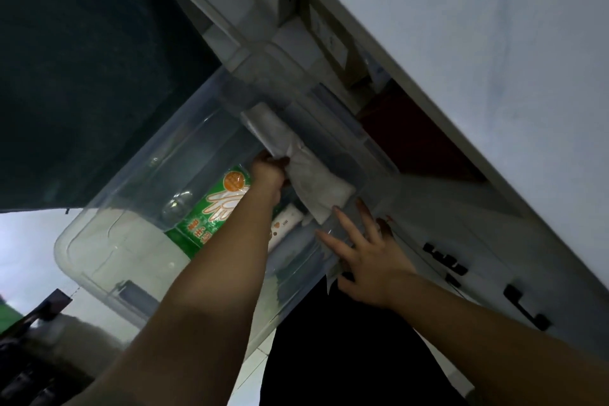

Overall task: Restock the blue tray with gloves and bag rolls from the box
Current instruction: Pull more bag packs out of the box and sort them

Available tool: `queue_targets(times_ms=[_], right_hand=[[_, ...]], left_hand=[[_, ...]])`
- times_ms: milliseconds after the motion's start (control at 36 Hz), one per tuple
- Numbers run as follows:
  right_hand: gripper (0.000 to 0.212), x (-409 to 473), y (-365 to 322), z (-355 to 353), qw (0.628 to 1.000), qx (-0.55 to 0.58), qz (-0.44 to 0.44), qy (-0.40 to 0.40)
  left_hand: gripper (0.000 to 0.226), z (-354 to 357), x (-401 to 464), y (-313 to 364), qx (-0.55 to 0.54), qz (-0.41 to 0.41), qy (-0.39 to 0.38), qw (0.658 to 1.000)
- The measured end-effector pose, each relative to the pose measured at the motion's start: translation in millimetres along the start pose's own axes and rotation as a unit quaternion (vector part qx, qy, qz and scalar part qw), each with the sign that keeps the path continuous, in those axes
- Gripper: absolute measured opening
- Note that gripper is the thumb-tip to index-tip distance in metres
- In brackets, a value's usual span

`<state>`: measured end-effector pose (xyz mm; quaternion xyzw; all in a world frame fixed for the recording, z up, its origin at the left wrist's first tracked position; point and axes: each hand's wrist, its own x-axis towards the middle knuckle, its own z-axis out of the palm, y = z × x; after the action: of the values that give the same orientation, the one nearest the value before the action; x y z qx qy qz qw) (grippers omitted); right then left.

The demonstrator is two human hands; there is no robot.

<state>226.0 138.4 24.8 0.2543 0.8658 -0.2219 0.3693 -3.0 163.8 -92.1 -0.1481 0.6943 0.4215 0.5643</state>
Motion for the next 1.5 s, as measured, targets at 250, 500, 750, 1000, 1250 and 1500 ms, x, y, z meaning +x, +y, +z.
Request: queue_targets(times_ms=[250, 500, 750, 1000, 1250, 1500], right_hand=[[0.084, -45.5, -12.7, -26.1, 0.995, 0.098, -0.010, 0.007], [0.082, -128.7, -6.8, -96.1, 0.891, 0.413, -0.013, 0.189], [0.095, -249.6, 31.2, -141.7, 0.828, 0.495, -0.114, 0.237], [0.084, -399.6, 115.0, -80.0, 0.815, 0.497, -0.100, 0.281], [0.081, -472.7, 172.9, -25.5, 0.697, 0.620, -0.074, 0.352], [0.092, -483.5, 196.1, -1.7, 0.592, 0.681, -0.006, 0.431]], left_hand=[[0.022, -47.8, -97.4, 5.4, -0.077, 0.095, 0.001, 0.992], [0.030, -69.6, -228.1, 17.0, -0.091, 0.202, -0.086, 0.971], [0.046, 5.2, -387.4, 8.3, -0.046, 0.259, -0.221, 0.939], [0.054, 102.6, -472.8, -25.4, -0.009, 0.262, -0.341, 0.903], [0.058, 218.9, -519.9, -26.9, 0.150, 0.298, -0.420, 0.844], [0.048, 347.9, -541.1, -5.4, 0.307, 0.317, -0.396, 0.805]])
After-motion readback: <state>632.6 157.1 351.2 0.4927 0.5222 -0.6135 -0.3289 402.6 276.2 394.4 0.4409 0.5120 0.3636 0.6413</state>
